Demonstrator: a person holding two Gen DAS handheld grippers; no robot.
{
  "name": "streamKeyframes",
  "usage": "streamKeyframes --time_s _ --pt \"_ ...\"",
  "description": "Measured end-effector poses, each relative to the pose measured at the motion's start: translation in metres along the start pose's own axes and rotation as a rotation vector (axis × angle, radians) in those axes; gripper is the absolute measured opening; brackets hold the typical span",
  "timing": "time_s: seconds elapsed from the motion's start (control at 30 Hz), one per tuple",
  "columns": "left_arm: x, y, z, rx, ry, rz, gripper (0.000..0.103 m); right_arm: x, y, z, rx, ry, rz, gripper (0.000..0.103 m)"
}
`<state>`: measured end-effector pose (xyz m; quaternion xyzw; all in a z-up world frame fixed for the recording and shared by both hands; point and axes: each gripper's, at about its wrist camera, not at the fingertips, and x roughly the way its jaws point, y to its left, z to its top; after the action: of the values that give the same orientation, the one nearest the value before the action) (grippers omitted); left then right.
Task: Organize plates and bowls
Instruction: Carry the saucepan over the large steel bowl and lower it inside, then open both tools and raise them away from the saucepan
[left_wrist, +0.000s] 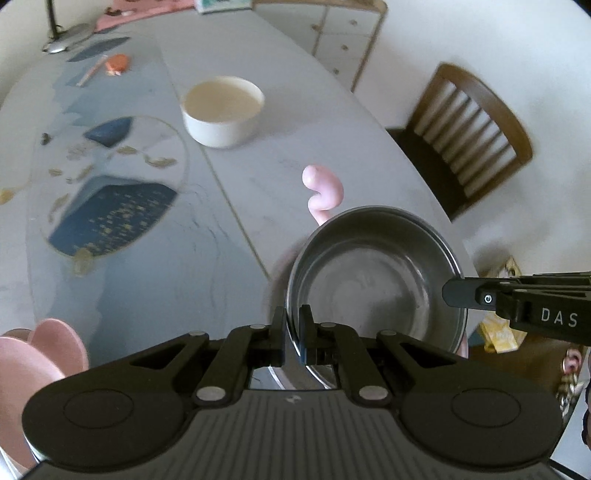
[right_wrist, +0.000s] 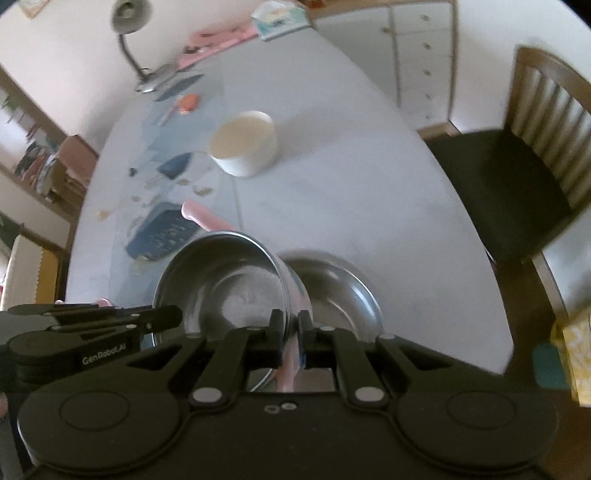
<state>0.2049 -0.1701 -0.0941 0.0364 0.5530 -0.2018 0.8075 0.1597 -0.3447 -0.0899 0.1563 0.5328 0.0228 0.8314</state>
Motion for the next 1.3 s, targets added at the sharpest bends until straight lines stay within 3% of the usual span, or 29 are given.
streamKeyframes --time_s 0.33,1.03,1.3 --pt "0.033 -0.017 -0.008 0.037 0.068 0.017 0.005 0.020 -0.022 -0.022 0.058 0.048 -0.021 0.008" --pt "0.056 -0.020 -0.006 0.086 0.074 0.043 0.005 0.042 -0.036 -0.025 0.096 0.083 -0.014 0.008" --pt "0.054 -0.014 -0.005 0.070 0.068 0.015 0.005 0.040 -0.032 -0.025 0.091 0.074 -0.015 0.017"
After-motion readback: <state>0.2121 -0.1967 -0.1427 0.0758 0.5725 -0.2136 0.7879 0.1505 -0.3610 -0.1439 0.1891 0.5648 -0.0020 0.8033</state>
